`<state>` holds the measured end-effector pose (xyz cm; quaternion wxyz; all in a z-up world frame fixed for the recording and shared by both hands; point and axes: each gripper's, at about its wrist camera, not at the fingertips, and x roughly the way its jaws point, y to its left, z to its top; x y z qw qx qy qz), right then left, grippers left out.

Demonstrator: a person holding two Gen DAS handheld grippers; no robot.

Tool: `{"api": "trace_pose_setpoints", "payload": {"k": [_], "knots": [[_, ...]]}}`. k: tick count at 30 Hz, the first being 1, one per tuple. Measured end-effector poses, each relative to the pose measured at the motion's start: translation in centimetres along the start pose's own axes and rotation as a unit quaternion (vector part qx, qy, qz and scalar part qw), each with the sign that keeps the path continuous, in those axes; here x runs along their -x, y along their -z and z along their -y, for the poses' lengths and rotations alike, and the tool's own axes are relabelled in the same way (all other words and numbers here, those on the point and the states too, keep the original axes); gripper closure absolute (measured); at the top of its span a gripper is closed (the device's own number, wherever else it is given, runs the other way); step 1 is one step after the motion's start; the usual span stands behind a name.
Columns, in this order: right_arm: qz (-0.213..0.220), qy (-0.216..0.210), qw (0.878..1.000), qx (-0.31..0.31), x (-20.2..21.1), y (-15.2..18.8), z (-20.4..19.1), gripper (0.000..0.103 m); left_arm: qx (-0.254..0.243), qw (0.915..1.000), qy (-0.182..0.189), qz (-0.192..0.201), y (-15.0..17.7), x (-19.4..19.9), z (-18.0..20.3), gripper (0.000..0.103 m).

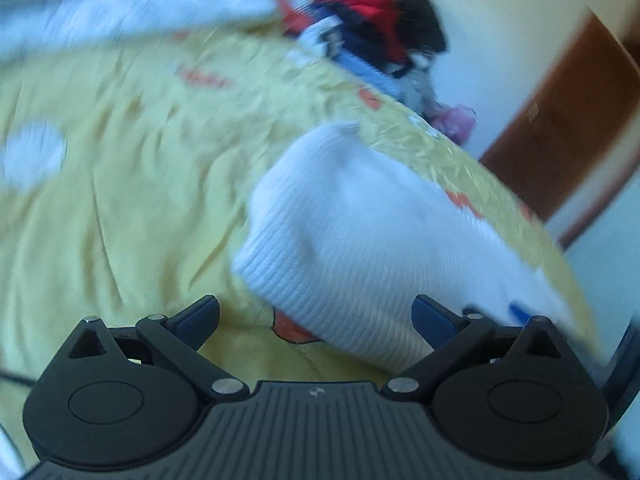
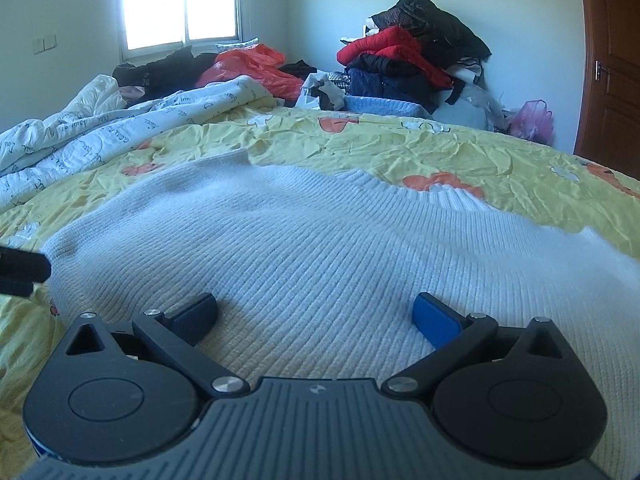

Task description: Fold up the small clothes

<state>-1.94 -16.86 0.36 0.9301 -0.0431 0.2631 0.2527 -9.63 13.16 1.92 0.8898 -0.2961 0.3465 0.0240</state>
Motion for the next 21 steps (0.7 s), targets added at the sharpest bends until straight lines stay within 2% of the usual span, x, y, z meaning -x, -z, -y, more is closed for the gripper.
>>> {"api": "trace_pose_setpoints", "payload": {"k": [2, 4, 9, 14, 16, 19, 20, 21], "knots": [[0.000, 0.000, 1.000, 0.000, -0.1, -0.1, 0.0, 0.002, 0.051, 0.9984, 0.023, -0.005, -0.6, -0.7, -0.9, 0.000], [0.000, 0.000, 1.000, 0.000, -0.1, -0.1, 0.0, 0.002, 0.081, 0.9959, 0.039, -0.009, -1.3, -1.8, -1.1, 0.000], [0.000, 0.000, 1.000, -0.001, -0.1, -0.1, 0.0, 0.002, 0.138, 0.9894, 0.045, 0.003, -2.2, -4.0, -0.7, 0.001], [0.000, 0.000, 1.000, -0.001, -0.1, -0.1, 0.0, 0.002, 0.087, 0.9957, 0.010, 0.029, -1.9, -4.7, 0.8, 0.002], [0.001, 0.000, 1.000, -0.001, -0.1, -0.1, 0.0, 0.002, 0.060, 0.9975, -0.010, 0.036, -1.6, -4.7, 1.5, 0.004], [0.001, 0.000, 1.000, -0.001, -0.1, -0.1, 0.0, 0.002, 0.048, 0.9972, -0.028, 0.051, -1.1, -4.4, 1.6, 0.011], [0.001, 0.000, 1.000, -0.001, -0.1, -0.1, 0.0, 0.002, 0.054, 0.9965, -0.033, 0.055, -1.1, -4.4, 1.5, 0.019], [0.001, 0.000, 1.000, -0.001, -0.1, -0.1, 0.0, 0.002, 0.061, 0.9958, -0.037, 0.057, -1.2, -4.3, 1.3, 0.032]]}}
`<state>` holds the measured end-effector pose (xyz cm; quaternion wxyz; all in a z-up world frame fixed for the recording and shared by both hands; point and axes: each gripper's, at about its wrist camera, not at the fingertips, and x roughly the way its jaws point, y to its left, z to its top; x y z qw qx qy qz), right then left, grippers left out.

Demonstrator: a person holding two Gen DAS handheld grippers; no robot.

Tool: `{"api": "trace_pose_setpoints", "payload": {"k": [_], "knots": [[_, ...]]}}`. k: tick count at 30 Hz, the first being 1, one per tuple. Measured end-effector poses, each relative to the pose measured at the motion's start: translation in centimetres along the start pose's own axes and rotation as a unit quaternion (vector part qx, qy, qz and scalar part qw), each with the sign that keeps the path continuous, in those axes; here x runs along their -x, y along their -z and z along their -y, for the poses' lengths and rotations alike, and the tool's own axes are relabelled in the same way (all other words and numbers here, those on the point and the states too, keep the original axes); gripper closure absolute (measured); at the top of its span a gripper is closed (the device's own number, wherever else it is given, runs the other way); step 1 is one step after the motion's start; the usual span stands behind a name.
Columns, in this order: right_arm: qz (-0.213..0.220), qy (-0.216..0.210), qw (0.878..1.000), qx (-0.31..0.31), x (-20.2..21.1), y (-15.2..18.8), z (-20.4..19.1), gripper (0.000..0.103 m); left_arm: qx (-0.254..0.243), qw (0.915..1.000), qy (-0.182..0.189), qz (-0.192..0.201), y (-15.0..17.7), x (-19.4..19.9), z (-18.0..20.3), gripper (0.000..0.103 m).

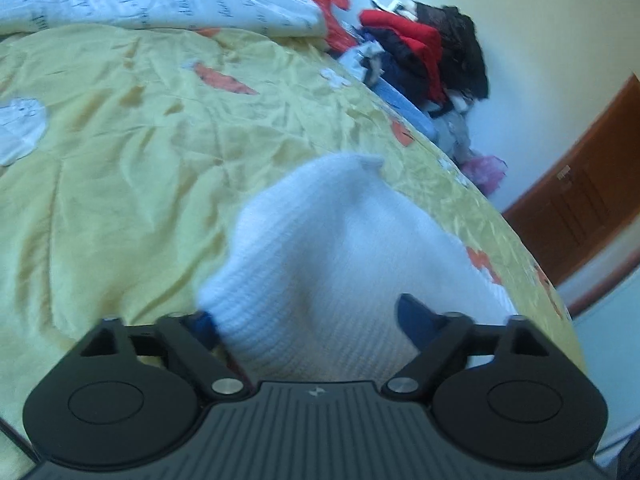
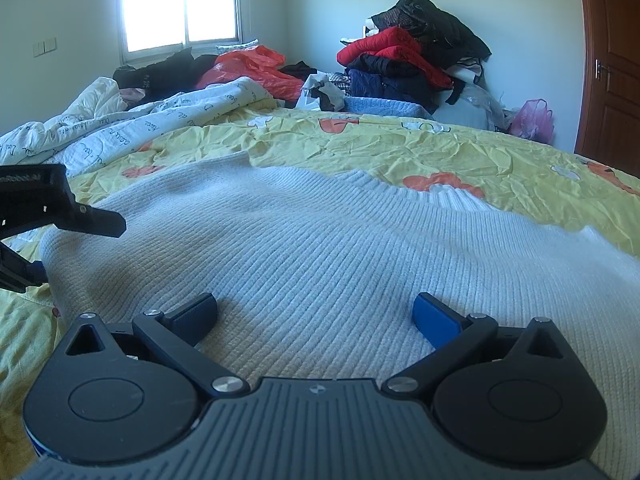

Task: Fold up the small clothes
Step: 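Grasp the cardigan end with the left gripper and lift it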

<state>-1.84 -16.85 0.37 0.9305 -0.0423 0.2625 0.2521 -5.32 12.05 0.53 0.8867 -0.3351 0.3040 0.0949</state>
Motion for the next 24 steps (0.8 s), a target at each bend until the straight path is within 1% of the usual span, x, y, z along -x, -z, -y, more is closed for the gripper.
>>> {"api": "trace_pose_setpoints", "payload": {"k": [1, 2, 3, 6, 8, 9, 10, 11, 12, 13, 14, 15, 16, 17, 18, 19, 20, 21, 22, 23, 24], "knots": [[0.000, 0.000, 1.000, 0.000, 0.0, 0.0, 0.0, 0.002, 0.009, 0.9999, -0.005, 0.000, -0.2, 0.0, -0.4, 0.039], [0.000, 0.000, 1.000, 0.000, 0.0, 0.0, 0.0, 0.002, 0.022, 0.9997, -0.007, -0.003, -0.6, -0.1, -0.9, 0.050], [0.000, 0.000, 1.000, 0.000, 0.0, 0.0, 0.0, 0.002, 0.035, 0.9993, -0.004, -0.007, -0.8, -0.1, -1.4, 0.057], [0.000, 0.000, 1.000, 0.000, 0.0, 0.0, 0.0, 0.002, 0.069, 0.9973, 0.003, -0.023, -1.3, 0.0, -2.4, 0.068], [0.000, 0.000, 1.000, 0.000, 0.0, 0.0, 0.0, 0.002, 0.065, 0.9976, -0.001, -0.024, -1.3, 0.4, -2.0, 0.072], [0.001, 0.000, 1.000, -0.001, 0.0, 0.0, 0.0, 0.002, 0.048, 0.9987, -0.008, -0.017, -1.3, 0.9, -1.3, 0.074], [0.001, 0.000, 1.000, -0.001, 0.0, 0.0, 0.0, 0.002, 0.013, 0.9997, -0.018, -0.004, -1.2, 1.4, -0.1, 0.075], [0.001, 0.000, 1.000, -0.001, 0.0, 0.0, 0.0, 0.002, -0.032, 0.9990, -0.029, 0.011, -0.9, 1.9, 1.4, 0.075], [0.003, -0.001, 1.000, -0.004, 0.1, -0.1, 0.0, 0.002, -0.085, 0.9954, -0.035, 0.030, -0.5, 2.4, 3.1, 0.075], [0.008, -0.006, 1.000, -0.016, 0.4, -0.2, 0.3, 0.001, -0.139, 0.9883, -0.033, 0.052, 0.2, 3.1, 4.8, 0.075], [0.010, -0.018, 0.998, -0.053, 0.9, -0.6, 1.2, 0.003, -0.191, 0.9783, -0.033, 0.073, 1.1, 3.8, 6.4, 0.076], [0.011, -0.037, 0.994, -0.105, 1.6, -1.2, 2.3, 0.004, -0.250, 0.9629, -0.033, 0.095, 2.4, 4.3, 7.9, 0.076], [0.012, -0.062, 0.982, -0.176, 2.3, -2.0, 3.9, 0.004, -0.315, 0.9415, -0.034, 0.116, 4.0, 4.7, 9.4, 0.076], [0.014, -0.087, 0.965, -0.247, 2.8, -2.7, 5.7, 0.003, -0.368, 0.9195, -0.039, 0.132, 5.7, 4.8, 10.6, 0.076], [0.011, -0.108, 0.947, -0.303, 3.1, -3.6, 7.3, 0.002, -0.410, 0.8996, -0.042, 0.144, 7.3, 4.8, 11.4, 0.075], [-0.006, -0.133, 0.932, -0.338, 2.8, -4.7, 8.4, 0.001, -0.445, 0.8823, -0.042, 0.149, 8.8, 4.5, 12.0, 0.075], [-0.029, -0.156, 0.922, -0.352, 2.3, -5.4, 9.0, 0.001, -0.472, 0.8674, -0.046, 0.151, 10.0, 4.2, 12.4, 0.075], [-0.064, -0.186, 0.912, -0.360, 1.2, -6.3, 9.2, 0.001, -0.496, 0.8529, -0.052, 0.153, 11.1, 3.8, 12.7, 0.075], [-0.096, -0.208, 0.905, -0.359, 0.1, -7.1, 8.9, 0.001, -0.518, 0.8391, -0.059, 0.156, 12.0, 3.4, 12.9, 0.075], [-0.119, -0.220, 0.902, -0.351, -0.8, -7.7, 8.4, 0.001, -0.534, 0.8276, -0.065, 0.160, 12.7, 3.1, 13.0, 0.075], [-0.138, -0.227, 0.904, -0.334, -1.7, -8.4, 7.6, 0.001, -0.543, 0.8211, -0.069, 0.162, 13.0, 2.9, 13.0, 0.075]]}}
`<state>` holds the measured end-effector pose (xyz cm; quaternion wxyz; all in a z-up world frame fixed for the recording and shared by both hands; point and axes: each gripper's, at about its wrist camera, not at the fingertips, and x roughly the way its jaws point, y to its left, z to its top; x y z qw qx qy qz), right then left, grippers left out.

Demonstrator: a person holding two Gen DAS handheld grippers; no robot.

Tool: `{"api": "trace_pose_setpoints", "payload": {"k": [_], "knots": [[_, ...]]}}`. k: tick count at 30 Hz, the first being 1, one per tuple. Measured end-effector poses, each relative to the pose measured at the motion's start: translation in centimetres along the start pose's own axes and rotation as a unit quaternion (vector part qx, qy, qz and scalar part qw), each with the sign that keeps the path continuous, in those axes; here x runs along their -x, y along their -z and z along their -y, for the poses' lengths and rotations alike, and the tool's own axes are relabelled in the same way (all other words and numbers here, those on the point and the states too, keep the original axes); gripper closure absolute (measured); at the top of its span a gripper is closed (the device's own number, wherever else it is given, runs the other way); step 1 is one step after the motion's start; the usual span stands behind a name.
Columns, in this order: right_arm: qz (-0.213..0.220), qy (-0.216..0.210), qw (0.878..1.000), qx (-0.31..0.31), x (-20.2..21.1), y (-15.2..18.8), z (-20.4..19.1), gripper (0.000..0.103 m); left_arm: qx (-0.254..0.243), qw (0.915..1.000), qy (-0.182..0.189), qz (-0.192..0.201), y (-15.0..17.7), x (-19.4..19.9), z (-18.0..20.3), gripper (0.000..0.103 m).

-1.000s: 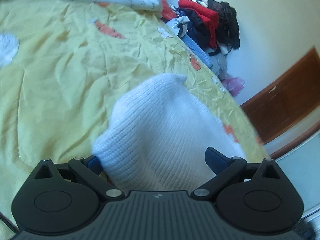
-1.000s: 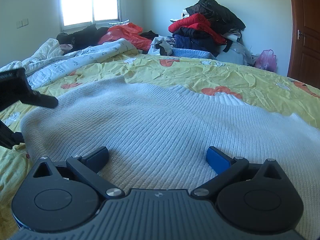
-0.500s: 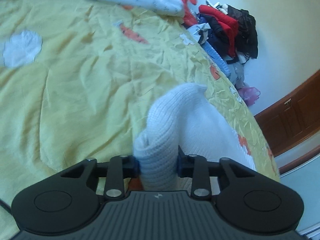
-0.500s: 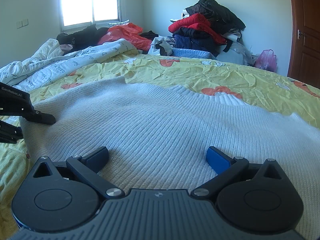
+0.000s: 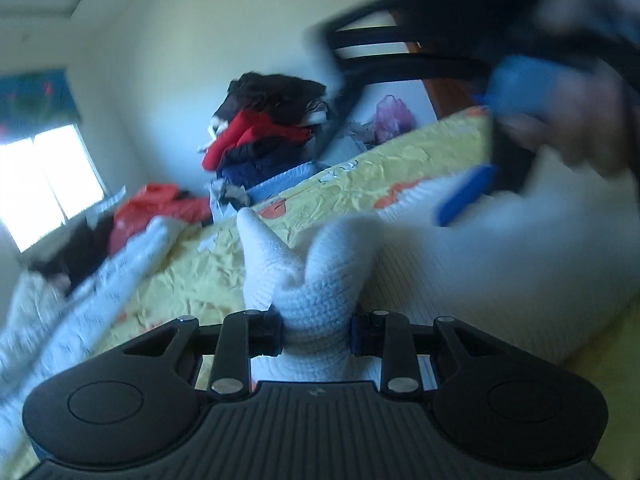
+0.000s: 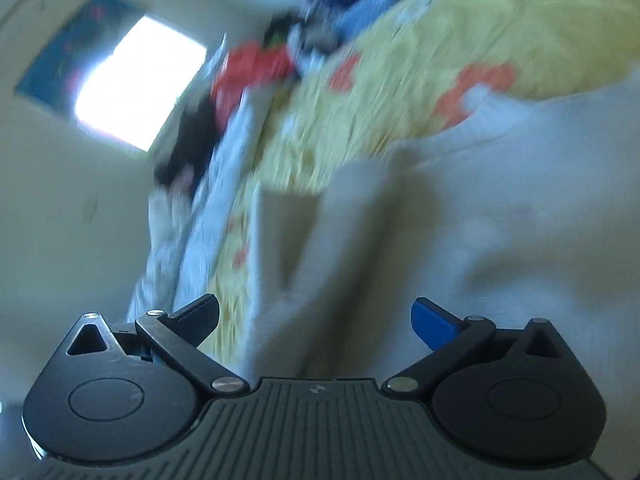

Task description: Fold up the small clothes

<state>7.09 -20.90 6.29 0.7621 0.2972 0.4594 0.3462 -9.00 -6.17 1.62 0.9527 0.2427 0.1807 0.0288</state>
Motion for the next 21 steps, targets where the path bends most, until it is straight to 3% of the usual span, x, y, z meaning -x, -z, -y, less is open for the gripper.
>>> {"api": "trace_pose_setpoints", "payload": {"k": [3, 7, 12, 13, 15, 16, 21], "knots": [[-0.043, 0.019, 0.999, 0.028, -3.9, -1.0, -2.2, 0.001, -0.005, 1.0000, 0.000, -0.002, 0.1, 0.0, -0.1, 0.075], [-0.091, 0.010, 0.996, 0.004, -9.4, -2.5, -3.8, 0.002, -0.008, 1.0000, -0.004, -0.003, 0.2, 0.2, -0.2, 0.075], [-0.113, 0.079, 0.988, 0.069, -14.6, -4.1, -6.9, 0.005, -0.030, 0.9995, -0.012, 0.003, 0.5, 0.3, 0.2, 0.075], [-0.110, 0.094, 0.985, 0.089, -15.2, -4.2, -7.3, 0.015, -0.034, 0.9993, -0.013, 0.004, 0.5, 0.2, 0.3, 0.075], [-0.094, 0.105, 0.978, 0.155, -15.4, -4.0, -8.1, 0.055, -0.042, 0.9990, -0.014, 0.007, 0.5, 0.2, 0.7, 0.075], [-0.096, 0.107, 0.973, 0.183, -15.6, -4.0, -8.2, 0.068, -0.047, 0.9988, -0.013, 0.009, 0.4, 0.2, 0.8, 0.075], [-0.076, 0.065, 0.971, 0.216, -12.1, -5.2, -7.4, 0.071, -0.061, 0.9971, 0.008, 0.045, -1.3, 1.5, 1.2, 0.075]]}}
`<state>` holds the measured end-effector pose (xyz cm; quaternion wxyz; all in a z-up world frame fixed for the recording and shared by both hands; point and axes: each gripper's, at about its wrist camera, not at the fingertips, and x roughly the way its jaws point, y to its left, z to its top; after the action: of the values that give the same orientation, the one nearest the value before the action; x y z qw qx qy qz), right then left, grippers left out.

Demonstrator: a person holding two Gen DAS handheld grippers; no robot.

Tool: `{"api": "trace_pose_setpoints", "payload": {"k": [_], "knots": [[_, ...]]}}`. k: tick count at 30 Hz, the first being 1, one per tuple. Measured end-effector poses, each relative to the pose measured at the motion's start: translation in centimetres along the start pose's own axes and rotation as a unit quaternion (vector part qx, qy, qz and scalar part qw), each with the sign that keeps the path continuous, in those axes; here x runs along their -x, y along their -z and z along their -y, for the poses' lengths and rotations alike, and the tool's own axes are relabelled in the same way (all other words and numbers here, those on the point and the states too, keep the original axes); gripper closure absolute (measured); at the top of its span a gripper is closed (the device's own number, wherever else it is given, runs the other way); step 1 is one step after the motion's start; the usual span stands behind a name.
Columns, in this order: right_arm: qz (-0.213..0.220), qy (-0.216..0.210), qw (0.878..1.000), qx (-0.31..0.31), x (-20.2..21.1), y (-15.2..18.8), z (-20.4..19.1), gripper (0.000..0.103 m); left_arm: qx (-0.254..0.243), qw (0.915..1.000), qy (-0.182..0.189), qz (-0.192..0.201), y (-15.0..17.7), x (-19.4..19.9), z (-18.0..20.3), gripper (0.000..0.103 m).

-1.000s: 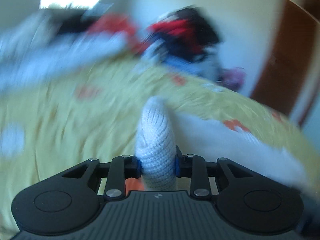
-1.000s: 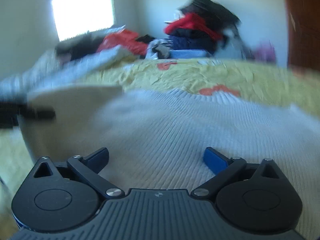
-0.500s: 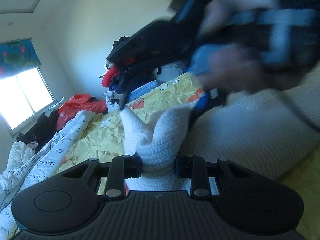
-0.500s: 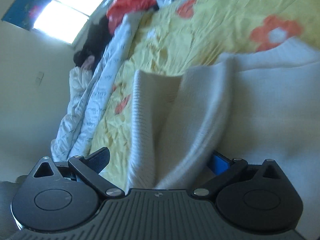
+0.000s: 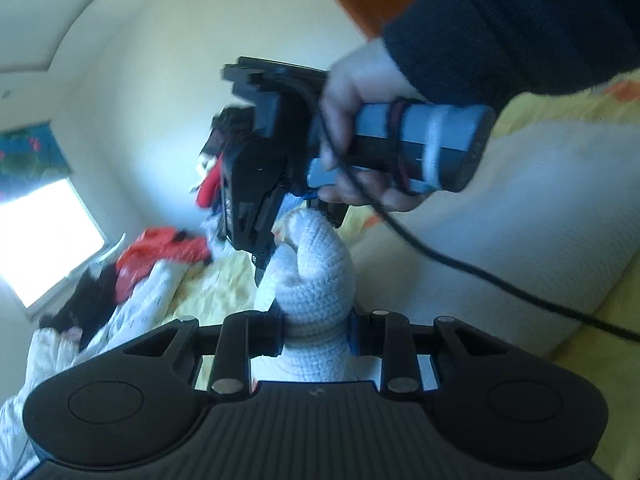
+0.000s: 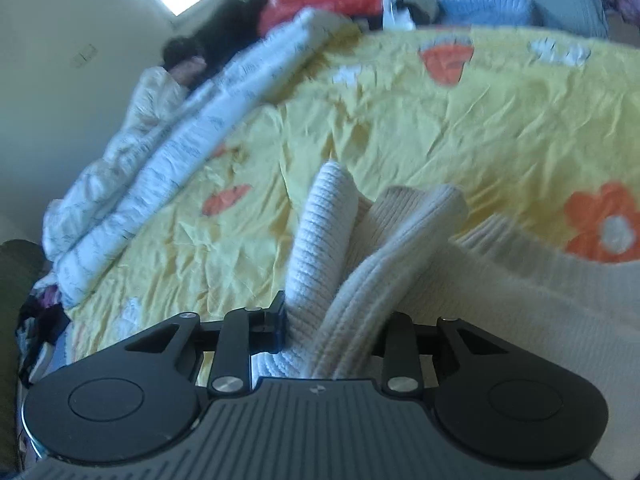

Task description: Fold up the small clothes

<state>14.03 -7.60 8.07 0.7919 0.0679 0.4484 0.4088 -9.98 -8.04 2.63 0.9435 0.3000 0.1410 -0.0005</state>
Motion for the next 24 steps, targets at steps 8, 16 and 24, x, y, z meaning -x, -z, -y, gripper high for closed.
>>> {"api": "trace_pose_setpoints", "payload": {"k": [8, 16, 24], "knots": [[0.066, 0.045, 0.997, 0.019, 14.8, 3.4, 8.0, 0.078, -0.003, 0.9885, 0.122, 0.089, -6.5, 1.9, 5.5, 0.075], [0.074, 0.114, 0.986, -0.102, 19.7, 11.9, 17.9, 0.074, -0.048, 0.9679, 0.235, 0.076, -7.5, 0.9, 13.8, 0.075], [0.262, 0.076, 0.923, -0.272, 25.1, 16.5, 21.2, 0.033, -0.032, 0.9522, 0.262, 0.155, -5.2, 3.1, 8.4, 0.034]]}}
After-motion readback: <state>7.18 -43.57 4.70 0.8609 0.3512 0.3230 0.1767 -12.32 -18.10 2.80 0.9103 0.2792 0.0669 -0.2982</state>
